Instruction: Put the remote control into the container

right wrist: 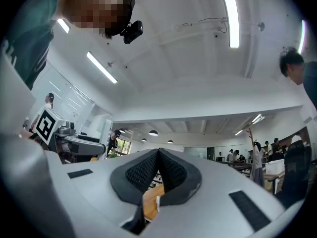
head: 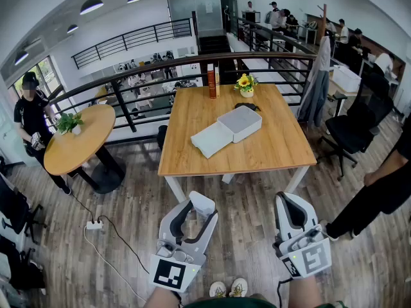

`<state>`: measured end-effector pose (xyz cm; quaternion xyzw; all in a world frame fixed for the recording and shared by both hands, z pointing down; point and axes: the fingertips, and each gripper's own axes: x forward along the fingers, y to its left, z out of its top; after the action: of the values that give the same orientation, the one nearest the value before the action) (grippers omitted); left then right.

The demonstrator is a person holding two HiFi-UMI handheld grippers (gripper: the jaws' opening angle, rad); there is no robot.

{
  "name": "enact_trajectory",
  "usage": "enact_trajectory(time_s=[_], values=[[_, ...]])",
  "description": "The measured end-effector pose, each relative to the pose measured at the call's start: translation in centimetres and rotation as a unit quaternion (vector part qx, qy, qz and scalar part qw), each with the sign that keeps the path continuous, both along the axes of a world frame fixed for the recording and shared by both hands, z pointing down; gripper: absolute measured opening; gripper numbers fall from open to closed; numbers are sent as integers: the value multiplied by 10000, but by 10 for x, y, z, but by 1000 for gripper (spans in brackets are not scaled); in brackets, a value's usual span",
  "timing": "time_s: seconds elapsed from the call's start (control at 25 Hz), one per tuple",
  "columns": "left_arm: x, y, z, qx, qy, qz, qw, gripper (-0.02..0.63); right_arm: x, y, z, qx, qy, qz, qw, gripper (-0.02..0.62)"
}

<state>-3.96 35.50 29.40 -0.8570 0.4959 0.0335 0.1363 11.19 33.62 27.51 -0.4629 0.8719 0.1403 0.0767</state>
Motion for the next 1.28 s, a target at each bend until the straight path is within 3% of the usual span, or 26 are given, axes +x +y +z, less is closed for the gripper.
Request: enact_trajectory(time_s=[0.84, 1.28], values=[[10, -8, 2, -149, 115, -155, 9997, 212, 10, -4, 3, -50, -53, -252, 9997, 18], [34, -9, -3, 20, 36, -185, 9998, 212, 29, -3, 3, 32, -96, -479, 9988, 18]])
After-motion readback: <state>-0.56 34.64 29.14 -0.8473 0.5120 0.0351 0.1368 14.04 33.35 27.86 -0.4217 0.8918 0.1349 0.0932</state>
